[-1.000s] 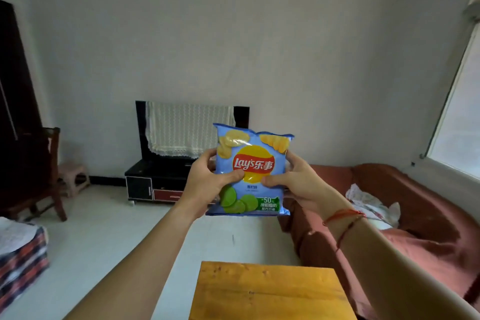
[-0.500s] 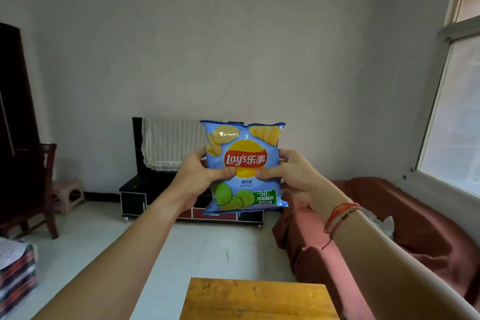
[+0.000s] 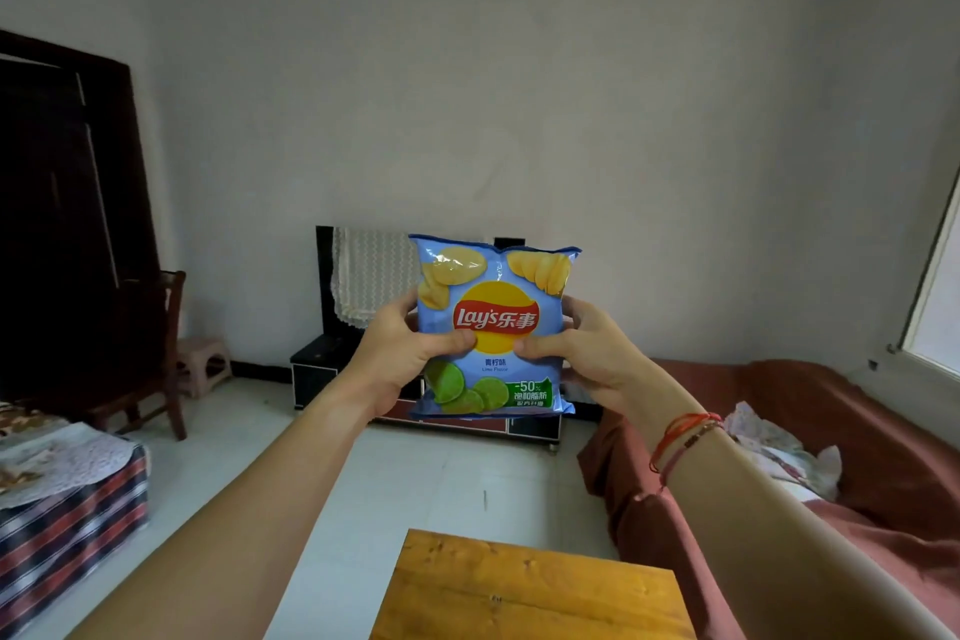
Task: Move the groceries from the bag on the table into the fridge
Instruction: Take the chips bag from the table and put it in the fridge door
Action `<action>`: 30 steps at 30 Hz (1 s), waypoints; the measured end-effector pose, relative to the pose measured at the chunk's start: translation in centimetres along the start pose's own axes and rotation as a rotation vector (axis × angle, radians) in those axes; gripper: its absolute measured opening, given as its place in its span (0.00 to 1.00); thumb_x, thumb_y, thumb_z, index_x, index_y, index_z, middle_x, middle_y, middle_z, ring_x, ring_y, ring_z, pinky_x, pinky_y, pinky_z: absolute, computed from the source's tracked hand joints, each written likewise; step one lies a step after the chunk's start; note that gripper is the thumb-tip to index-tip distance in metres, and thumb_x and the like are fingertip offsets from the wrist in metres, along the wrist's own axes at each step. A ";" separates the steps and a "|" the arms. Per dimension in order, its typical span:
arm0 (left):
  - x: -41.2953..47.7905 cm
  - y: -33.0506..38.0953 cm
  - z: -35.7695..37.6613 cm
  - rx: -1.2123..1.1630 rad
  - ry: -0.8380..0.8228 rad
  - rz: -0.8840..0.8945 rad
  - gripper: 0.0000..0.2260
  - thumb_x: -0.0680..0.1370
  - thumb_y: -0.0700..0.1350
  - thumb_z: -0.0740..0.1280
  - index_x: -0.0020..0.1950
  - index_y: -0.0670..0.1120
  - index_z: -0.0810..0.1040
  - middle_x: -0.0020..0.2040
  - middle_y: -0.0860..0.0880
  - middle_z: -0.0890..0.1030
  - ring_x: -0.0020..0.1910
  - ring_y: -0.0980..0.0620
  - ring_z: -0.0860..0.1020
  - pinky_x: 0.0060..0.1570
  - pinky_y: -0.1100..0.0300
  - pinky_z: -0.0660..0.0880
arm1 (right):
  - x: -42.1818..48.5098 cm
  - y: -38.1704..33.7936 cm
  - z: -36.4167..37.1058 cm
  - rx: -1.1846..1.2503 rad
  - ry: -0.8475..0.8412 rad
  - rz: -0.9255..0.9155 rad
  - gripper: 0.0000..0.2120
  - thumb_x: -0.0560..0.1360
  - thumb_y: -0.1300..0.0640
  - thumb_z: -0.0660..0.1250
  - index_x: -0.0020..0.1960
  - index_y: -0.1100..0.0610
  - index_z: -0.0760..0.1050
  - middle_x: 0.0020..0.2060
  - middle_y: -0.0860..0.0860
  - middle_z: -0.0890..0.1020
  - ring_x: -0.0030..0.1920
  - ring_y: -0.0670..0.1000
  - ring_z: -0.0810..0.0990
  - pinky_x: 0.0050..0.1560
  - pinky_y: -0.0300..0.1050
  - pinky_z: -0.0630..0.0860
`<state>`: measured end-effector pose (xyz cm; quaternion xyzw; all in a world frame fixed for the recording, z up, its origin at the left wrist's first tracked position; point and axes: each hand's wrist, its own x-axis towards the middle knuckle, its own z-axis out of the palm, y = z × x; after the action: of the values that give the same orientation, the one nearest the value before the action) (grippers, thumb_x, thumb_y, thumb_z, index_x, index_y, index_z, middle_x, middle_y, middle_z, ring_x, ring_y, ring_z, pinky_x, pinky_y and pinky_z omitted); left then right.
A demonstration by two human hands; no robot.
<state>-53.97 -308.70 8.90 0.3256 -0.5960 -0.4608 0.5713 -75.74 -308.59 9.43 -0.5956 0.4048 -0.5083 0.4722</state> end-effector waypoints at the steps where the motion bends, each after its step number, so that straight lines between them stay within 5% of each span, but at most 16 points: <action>1: -0.3 0.0 -0.3 0.003 0.018 0.002 0.18 0.68 0.33 0.77 0.53 0.48 0.80 0.47 0.50 0.86 0.47 0.49 0.85 0.42 0.56 0.82 | 0.0 0.1 0.3 -0.007 -0.018 -0.002 0.23 0.69 0.70 0.77 0.61 0.55 0.78 0.51 0.55 0.87 0.52 0.59 0.87 0.55 0.63 0.82; 8: -4.4 0.0 -4.9 0.048 0.176 0.000 0.19 0.68 0.34 0.76 0.56 0.46 0.79 0.49 0.48 0.86 0.49 0.49 0.85 0.44 0.57 0.81 | 0.4 1.6 5.1 0.117 -0.209 0.048 0.23 0.74 0.63 0.74 0.67 0.52 0.75 0.54 0.51 0.87 0.52 0.53 0.87 0.46 0.52 0.83; 13: -8.7 0.8 -10.3 0.110 0.332 0.009 0.21 0.67 0.32 0.77 0.58 0.43 0.79 0.52 0.45 0.86 0.51 0.45 0.84 0.50 0.50 0.81 | 1.3 3.0 12.0 0.159 -0.346 0.075 0.18 0.75 0.63 0.73 0.63 0.53 0.77 0.55 0.55 0.86 0.56 0.59 0.85 0.62 0.68 0.77; 17: -12.7 2.3 -15.5 0.154 0.453 0.036 0.21 0.68 0.32 0.76 0.59 0.43 0.78 0.52 0.44 0.85 0.52 0.44 0.84 0.50 0.50 0.81 | 2.1 3.4 19.2 0.133 -0.469 0.070 0.18 0.75 0.60 0.74 0.63 0.51 0.77 0.55 0.54 0.86 0.56 0.59 0.85 0.61 0.67 0.78; 25: -22.4 6.6 -26.2 0.268 0.718 0.002 0.19 0.69 0.33 0.76 0.58 0.42 0.79 0.51 0.45 0.86 0.50 0.45 0.85 0.44 0.55 0.81 | 0.4 3.3 34.9 0.124 -0.727 0.048 0.25 0.72 0.71 0.73 0.63 0.50 0.76 0.51 0.49 0.87 0.47 0.50 0.87 0.39 0.44 0.82; 30: -28.1 8.8 -30.3 0.322 0.852 -0.005 0.18 0.70 0.33 0.75 0.57 0.44 0.79 0.51 0.46 0.86 0.50 0.45 0.85 0.44 0.54 0.81 | -1.5 3.1 42.6 0.172 -0.861 0.068 0.26 0.72 0.72 0.73 0.65 0.52 0.75 0.51 0.52 0.87 0.45 0.51 0.88 0.37 0.44 0.82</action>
<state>-19.24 -285.16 3.91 0.5723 -0.3709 -0.1886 0.7067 -33.88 -301.37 4.51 -0.6979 0.1465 -0.2298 0.6623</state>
